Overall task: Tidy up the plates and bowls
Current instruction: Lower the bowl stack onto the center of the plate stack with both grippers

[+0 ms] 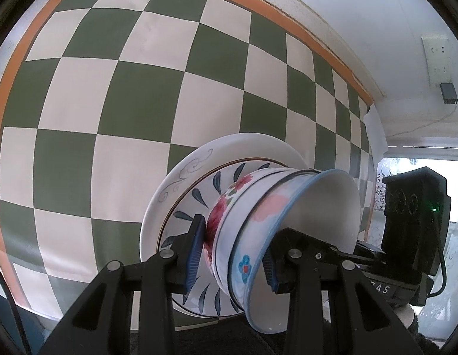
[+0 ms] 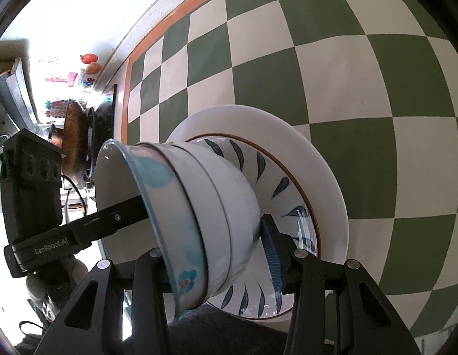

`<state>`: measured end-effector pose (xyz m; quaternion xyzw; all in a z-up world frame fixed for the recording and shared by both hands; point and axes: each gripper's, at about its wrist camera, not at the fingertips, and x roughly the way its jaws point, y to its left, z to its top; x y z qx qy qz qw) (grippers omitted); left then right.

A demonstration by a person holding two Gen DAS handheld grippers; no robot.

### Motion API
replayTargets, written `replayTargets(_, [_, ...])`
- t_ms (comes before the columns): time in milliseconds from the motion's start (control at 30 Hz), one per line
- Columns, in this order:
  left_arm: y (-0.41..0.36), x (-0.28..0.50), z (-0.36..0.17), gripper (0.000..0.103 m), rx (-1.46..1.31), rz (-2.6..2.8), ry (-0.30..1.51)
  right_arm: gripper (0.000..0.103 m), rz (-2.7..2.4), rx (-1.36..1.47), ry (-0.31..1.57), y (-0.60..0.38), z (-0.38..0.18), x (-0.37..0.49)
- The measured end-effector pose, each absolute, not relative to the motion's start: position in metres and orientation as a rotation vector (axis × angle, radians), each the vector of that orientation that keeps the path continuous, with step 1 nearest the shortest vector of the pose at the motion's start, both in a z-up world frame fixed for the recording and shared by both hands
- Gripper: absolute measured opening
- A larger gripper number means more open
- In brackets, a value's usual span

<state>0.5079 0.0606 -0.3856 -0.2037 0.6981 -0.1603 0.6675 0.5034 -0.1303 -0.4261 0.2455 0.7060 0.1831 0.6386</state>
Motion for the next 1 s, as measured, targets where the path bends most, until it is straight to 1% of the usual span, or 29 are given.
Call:
replayTargets(600, [0.071, 0.499, -0.374, 0.032, -0.426, -0.313, 1.545, 0.048, 0.369, 0.527, 1.576, -0.134, -0.410, 0.497])
replayTargets(800, [0.072, 0.489, -0.345, 0.034, -0.324, -0.262, 1.459, 0.048, 0.343, 0.463, 1.525, -0.132, -0.387, 0.492])
replayTargets(1000, [0.073, 0.473, -0.307, 0.034, -0.196, -0.201, 1.342, 0.048, 0.299, 0.356, 1.439, -0.131, -0.346, 0.477])
